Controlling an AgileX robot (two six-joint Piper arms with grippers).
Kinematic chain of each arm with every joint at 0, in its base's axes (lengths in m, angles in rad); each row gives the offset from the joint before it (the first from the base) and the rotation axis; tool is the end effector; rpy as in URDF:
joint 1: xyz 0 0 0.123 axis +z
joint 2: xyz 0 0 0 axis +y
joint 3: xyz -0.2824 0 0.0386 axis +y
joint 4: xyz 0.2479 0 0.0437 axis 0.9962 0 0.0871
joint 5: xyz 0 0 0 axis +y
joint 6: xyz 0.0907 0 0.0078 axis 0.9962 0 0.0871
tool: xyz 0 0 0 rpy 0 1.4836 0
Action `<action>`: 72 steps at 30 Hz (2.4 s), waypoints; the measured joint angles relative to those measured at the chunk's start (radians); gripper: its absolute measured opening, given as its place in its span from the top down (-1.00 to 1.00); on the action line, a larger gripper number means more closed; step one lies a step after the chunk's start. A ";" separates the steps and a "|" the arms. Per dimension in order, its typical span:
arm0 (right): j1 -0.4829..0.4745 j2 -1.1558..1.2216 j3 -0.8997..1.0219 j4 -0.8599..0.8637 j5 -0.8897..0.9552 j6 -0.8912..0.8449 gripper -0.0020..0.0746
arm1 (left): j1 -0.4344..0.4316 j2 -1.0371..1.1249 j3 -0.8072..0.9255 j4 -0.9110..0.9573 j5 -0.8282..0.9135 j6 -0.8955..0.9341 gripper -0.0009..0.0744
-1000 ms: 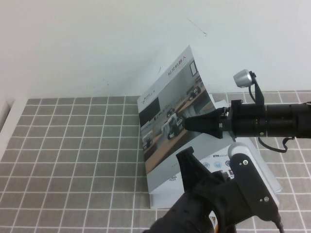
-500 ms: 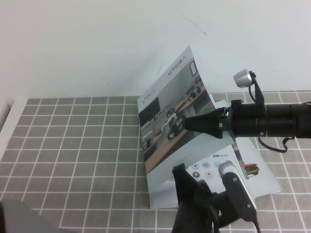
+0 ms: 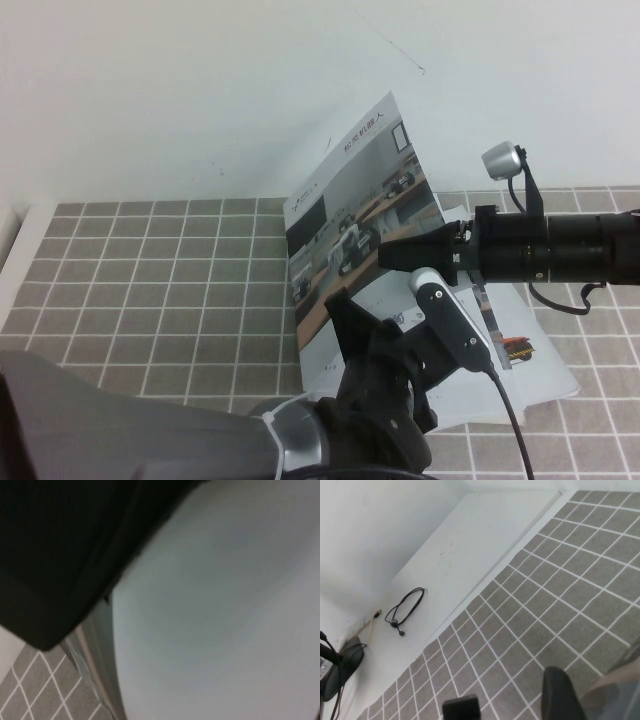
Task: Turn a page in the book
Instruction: Open the closed book
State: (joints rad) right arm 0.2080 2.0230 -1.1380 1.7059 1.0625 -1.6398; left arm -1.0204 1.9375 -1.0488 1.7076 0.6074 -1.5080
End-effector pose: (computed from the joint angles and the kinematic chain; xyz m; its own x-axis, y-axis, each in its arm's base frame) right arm 0.3628 0.1572 0.1718 -0.6752 -0.0392 -0.7365 -0.6988 0.3537 0.6218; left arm 0.2451 -0.3008 0.1592 -0.2224 0.7202 -0.6572 0.5428 0.6514 0.5302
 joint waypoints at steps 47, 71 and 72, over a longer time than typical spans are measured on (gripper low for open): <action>0.000 0.088 -0.021 -0.520 -0.357 0.441 0.95 | 0.234 -0.085 -0.006 -0.148 0.008 0.244 0.99; 0.002 0.003 -0.010 -0.557 -0.351 0.356 0.95 | 0.541 -0.011 0.002 -0.916 -0.369 0.885 0.99; 0.002 -0.012 -0.012 -0.559 -0.351 0.352 0.95 | 0.545 -0.011 0.006 -0.957 -0.378 0.933 0.99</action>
State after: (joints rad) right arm 0.2103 2.0113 -1.1500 1.1474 0.7113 -1.2881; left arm -0.4749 1.9267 -1.0432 0.7510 0.2295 -0.5749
